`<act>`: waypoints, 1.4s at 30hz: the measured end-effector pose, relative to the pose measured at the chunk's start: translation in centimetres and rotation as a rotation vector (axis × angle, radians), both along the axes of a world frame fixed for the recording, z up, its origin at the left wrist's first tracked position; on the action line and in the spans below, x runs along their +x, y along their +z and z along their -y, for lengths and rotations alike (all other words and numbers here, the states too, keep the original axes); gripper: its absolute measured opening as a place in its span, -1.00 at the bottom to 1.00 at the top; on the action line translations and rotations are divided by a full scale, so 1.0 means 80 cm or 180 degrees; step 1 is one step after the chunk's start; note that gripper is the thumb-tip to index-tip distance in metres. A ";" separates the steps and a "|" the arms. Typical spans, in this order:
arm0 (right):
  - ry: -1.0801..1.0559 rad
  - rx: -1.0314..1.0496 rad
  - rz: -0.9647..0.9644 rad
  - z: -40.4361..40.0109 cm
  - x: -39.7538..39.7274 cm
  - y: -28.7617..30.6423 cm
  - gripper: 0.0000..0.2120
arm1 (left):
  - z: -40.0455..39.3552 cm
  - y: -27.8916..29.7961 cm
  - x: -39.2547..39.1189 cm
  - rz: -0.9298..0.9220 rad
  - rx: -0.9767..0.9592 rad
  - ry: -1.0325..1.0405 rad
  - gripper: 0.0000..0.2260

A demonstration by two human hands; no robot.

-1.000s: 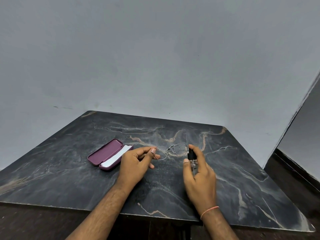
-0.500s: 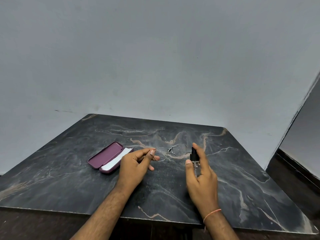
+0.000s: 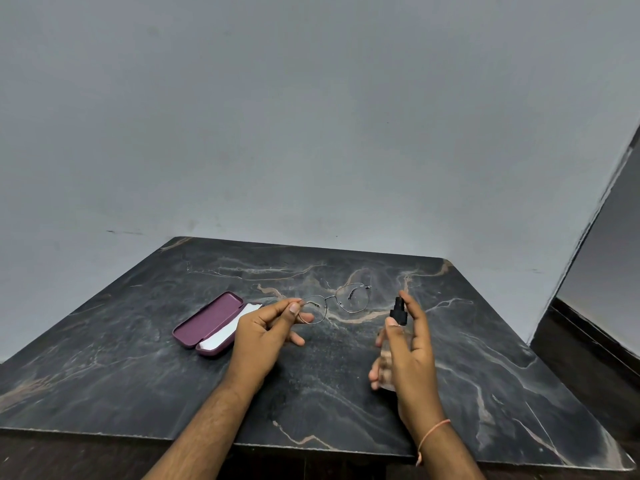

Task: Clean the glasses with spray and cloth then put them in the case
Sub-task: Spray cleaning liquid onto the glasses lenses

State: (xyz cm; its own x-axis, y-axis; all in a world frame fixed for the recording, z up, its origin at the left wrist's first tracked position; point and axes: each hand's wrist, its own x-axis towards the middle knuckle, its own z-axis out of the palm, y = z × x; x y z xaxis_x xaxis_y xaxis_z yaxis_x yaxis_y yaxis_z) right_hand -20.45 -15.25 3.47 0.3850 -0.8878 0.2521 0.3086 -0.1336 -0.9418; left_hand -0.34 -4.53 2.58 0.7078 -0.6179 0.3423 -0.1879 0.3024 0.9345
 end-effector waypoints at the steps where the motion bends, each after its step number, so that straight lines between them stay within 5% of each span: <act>1: 0.0046 0.0116 0.0019 0.002 0.001 0.000 -0.57 | 0.000 0.001 -0.001 -0.0055 -0.0003 -0.0043 -0.86; 10: 0.0271 0.0819 -0.0181 0.020 0.011 0.004 -0.71 | 0.000 0.007 -0.011 -0.0707 -0.0169 -0.0680 -0.84; 15: 0.0507 0.0924 -0.0235 0.011 0.028 0.007 -0.69 | 0.002 0.004 -0.009 -0.0953 -0.0147 -0.1209 -0.37; 21: 0.0619 0.1517 0.0392 0.000 0.054 0.010 -0.66 | -0.006 0.010 -0.021 -0.0789 0.0104 -0.1557 -0.80; 25: 0.0574 0.1536 0.0855 -0.002 0.056 0.015 -0.67 | -0.007 0.010 -0.022 -0.0763 0.0216 -0.1575 -0.79; 42: -0.0322 0.0416 0.0939 -0.019 0.071 0.064 -0.80 | -0.006 0.006 -0.021 -0.0546 0.0011 -0.1248 -0.70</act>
